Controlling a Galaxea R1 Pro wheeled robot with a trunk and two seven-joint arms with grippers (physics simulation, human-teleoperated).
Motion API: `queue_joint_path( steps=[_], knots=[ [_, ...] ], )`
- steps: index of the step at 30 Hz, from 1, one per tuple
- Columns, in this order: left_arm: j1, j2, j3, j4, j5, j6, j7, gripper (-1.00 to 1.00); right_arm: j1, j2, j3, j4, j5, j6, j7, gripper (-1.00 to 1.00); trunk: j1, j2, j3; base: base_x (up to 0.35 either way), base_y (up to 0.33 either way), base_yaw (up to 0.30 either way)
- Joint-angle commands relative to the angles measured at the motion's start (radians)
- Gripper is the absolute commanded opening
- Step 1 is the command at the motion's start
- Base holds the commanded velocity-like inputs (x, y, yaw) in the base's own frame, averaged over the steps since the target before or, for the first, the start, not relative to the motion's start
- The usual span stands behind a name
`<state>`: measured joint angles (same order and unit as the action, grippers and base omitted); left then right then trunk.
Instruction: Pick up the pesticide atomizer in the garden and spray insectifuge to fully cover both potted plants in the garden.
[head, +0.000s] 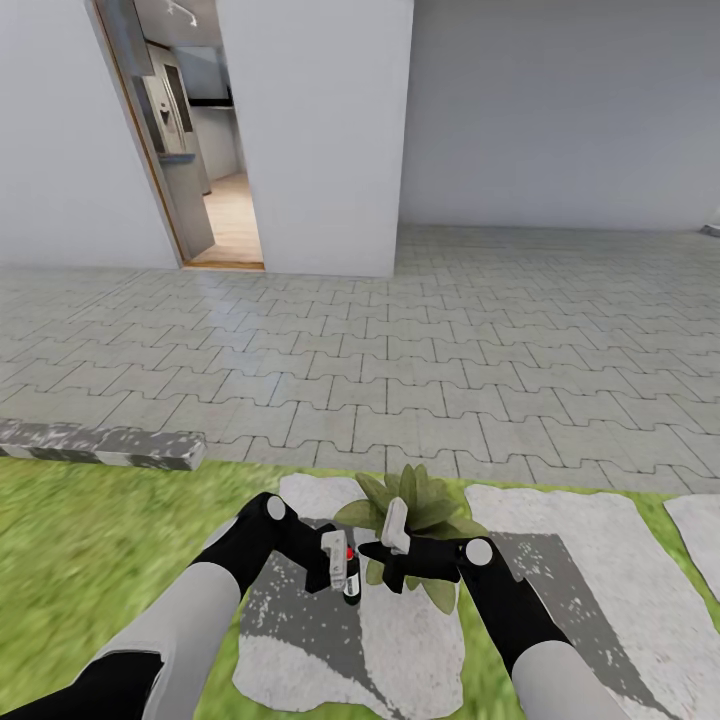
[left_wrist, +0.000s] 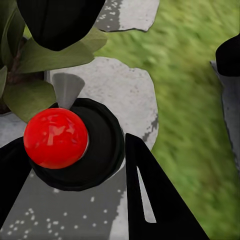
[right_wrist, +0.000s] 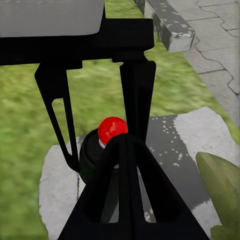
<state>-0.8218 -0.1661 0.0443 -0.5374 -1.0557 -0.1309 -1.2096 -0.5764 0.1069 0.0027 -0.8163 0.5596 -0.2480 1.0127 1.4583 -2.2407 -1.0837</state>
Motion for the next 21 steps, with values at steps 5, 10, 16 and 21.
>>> queue_joint_path(
  steps=[5, 10, 16, 21],
  knots=[
    [0.000, -0.001, 0.005, -0.001, -0.009, -0.010, -0.004, -1.00, 0.000, 0.000, -0.001, -0.001, 0.008, -0.005, 0.001, -1.00, 0.000, 0.000, -0.001, 0.000, 0.000, 0.000],
    [0.000, -0.001, 0.005, 0.000, -0.009, -0.010, -0.006, -1.00, 0.000, 0.000, -0.001, -0.001, 0.008, -0.005, 0.001, -1.00, 0.000, 0.000, -0.001, 0.000, 0.000, 0.000],
    [0.000, -0.005, 0.006, 0.000, -0.007, -0.012, -0.006, -1.00, 0.000, 0.000, -0.001, -0.001, 0.008, -0.005, 0.001, -1.00, 0.000, 0.000, -0.001, 0.000, 0.000, 0.000],
    [0.000, -0.006, 0.006, 0.000, -0.007, -0.012, -0.005, -1.00, 0.000, 0.000, -0.001, -0.001, 0.008, -0.005, 0.001, -1.00, 0.000, 0.000, -0.001, 0.000, 0.000, 0.000]
  ],
)
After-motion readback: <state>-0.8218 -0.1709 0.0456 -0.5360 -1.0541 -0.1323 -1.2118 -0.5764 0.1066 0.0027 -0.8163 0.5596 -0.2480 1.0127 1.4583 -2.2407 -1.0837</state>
